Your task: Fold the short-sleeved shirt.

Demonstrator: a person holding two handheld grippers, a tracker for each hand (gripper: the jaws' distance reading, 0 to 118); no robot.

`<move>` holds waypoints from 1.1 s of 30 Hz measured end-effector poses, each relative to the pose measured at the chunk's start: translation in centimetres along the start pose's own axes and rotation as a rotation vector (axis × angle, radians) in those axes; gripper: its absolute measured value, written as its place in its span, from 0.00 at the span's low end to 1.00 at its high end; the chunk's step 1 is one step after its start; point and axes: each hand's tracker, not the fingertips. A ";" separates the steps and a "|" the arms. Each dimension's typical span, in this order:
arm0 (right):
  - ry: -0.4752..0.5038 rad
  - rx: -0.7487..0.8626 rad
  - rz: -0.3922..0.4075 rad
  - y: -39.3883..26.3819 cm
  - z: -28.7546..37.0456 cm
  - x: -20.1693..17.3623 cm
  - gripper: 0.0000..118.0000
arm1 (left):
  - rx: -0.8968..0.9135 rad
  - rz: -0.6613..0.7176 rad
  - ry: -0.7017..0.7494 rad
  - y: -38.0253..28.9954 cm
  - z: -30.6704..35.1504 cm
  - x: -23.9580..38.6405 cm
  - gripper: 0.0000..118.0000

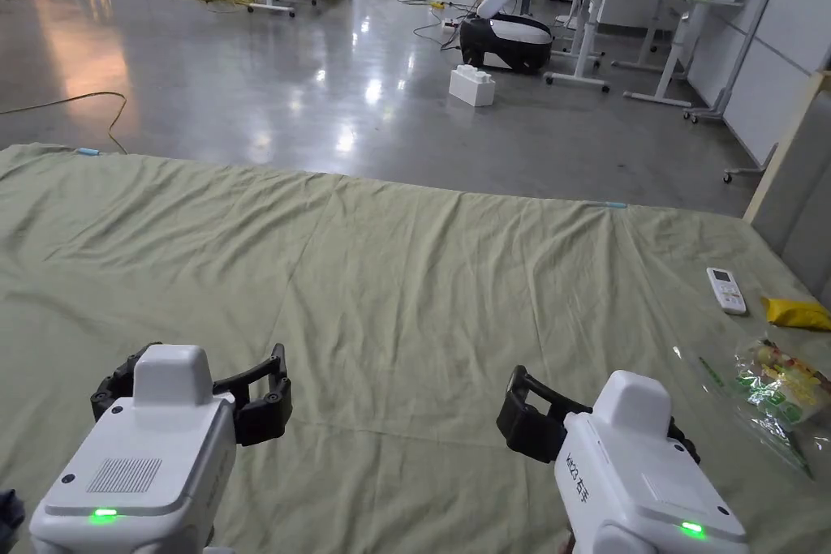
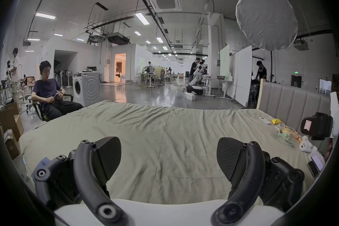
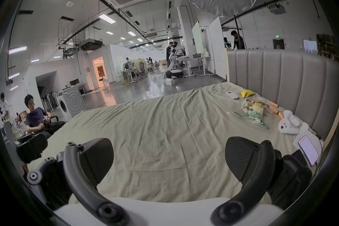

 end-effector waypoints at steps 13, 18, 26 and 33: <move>-0.109 -0.115 -0.035 0.9 -0.7 -1.1 1.00 | -0.002 -0.032 0.010 -0.6 -0.3 -0.5 0.89; -0.103 -0.124 -0.023 0.8 -0.8 -1.1 1.00 | -0.005 -0.035 -0.009 -0.5 -0.2 -0.3 0.90; -0.083 -0.147 -0.014 0.8 -0.9 -0.8 1.00 | -0.003 -0.048 -0.018 -0.3 -0.2 -0.1 0.90; -0.084 -0.157 -0.009 0.7 -1.0 -0.7 0.99 | 0.001 -0.058 -0.022 -0.2 -0.2 0.1 0.90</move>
